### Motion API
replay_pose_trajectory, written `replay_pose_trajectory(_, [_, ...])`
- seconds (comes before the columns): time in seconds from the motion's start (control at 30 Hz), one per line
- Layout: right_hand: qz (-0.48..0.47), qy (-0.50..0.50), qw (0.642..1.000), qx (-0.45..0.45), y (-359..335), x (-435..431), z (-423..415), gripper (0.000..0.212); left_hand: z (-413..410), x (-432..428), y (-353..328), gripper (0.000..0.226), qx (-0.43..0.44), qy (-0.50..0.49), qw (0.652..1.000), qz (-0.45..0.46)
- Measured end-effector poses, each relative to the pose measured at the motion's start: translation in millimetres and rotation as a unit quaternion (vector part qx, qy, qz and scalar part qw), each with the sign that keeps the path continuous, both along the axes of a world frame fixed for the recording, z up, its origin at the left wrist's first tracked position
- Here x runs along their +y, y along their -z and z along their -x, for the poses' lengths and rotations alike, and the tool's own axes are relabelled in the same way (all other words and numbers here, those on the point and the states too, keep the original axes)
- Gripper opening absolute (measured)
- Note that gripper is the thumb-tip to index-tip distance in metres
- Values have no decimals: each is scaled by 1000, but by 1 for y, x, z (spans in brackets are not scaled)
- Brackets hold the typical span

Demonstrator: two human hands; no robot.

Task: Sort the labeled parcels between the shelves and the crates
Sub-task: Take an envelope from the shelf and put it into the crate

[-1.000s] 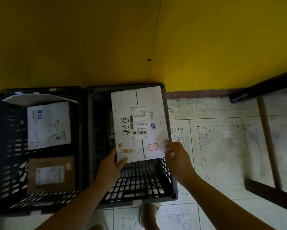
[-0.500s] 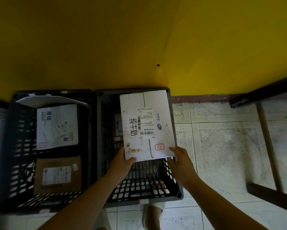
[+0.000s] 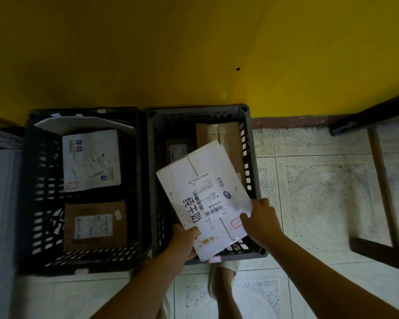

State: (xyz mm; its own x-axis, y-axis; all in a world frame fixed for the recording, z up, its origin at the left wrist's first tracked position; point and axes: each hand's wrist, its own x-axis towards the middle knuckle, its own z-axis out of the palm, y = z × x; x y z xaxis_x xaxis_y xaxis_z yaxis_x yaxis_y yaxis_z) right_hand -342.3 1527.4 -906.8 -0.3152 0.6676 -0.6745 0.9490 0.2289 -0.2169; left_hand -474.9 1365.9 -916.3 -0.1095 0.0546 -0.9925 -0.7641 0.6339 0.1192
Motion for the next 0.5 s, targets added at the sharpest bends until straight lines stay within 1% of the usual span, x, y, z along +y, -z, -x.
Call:
replay_pose_trajectory(0.07, [4,24,999,39,3,0,6,45,-4,0,5,50,-15,-53,998,-2])
replay_pose_trajectory(0.13, [18,50,997,50,6,-1,10,47,-5,3,3,47,-7,-50,999,-9])
replay_pose_trajectory(0.23, [59,65,995,44,14,-11,5,45,9,2,-1,45,64,15,998,0])
replay_pose_trajectory(0.3, [110,77,990,38,18,-27,3,50,23,-1,-3,49,104,39,994,-8])
replay_pose_trajectory(0.37, [156,89,983,34,20,-48,1,53,34,-7,0,57,144,88,985,-25])
replay_pose_trajectory(0.43, [166,123,978,40,19,-62,1,50,39,-15,1,59,160,154,975,-30])
replay_pose_trajectory(0.5, [157,139,977,46,23,-65,1,48,39,-23,1,61,162,203,966,-15])
